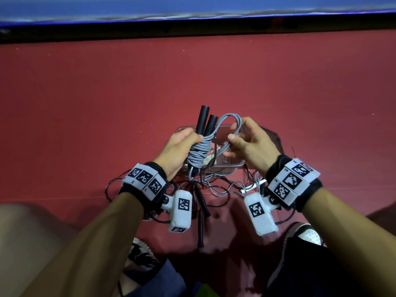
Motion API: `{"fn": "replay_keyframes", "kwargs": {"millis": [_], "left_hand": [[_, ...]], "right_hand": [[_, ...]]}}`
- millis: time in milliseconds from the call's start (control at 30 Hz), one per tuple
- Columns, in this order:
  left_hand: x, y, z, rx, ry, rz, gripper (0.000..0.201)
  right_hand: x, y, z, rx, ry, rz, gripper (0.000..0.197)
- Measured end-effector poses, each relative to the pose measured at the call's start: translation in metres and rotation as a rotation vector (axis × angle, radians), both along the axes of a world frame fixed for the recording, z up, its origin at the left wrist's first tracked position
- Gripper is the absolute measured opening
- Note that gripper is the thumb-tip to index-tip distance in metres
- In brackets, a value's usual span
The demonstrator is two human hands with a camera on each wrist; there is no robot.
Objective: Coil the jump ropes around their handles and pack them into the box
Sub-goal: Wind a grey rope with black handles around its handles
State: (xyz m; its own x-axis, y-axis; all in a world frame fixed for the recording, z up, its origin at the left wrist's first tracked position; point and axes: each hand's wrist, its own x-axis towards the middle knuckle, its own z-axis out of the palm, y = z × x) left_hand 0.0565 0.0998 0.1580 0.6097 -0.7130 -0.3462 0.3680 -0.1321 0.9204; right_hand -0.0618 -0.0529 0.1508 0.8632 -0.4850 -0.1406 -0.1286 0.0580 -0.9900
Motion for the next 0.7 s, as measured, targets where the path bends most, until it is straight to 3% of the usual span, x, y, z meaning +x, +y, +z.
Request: {"fn": "replay_keyframes", "kwargs": {"millis": [300, 500, 600, 700], "left_hand": [[0.002, 0.000, -0.005, -0.011, 0.021, -0.081, 0.034], [0.003, 0.002, -0.007, 0.042, -0.018, -0.146, 0.014], [0.005, 0.001, -0.009, 0.083, -0.066, -0.116, 0.015], [0.009, 0.002, -0.011, 0.139, -0.130, -0.084, 0.016]], "right_hand": [[0.004, -0.001, -0.008, 0.059, 0.024, -0.149, 0.017], [0.006, -0.001, -0.003, 0.198, -0.049, -0.232, 0.020], [0.005, -0.002, -0.001, 0.247, -0.099, -0.247, 0.014], [0.002, -0.004, 0.003, 0.243, -0.110, -0.206, 0.023]]}}
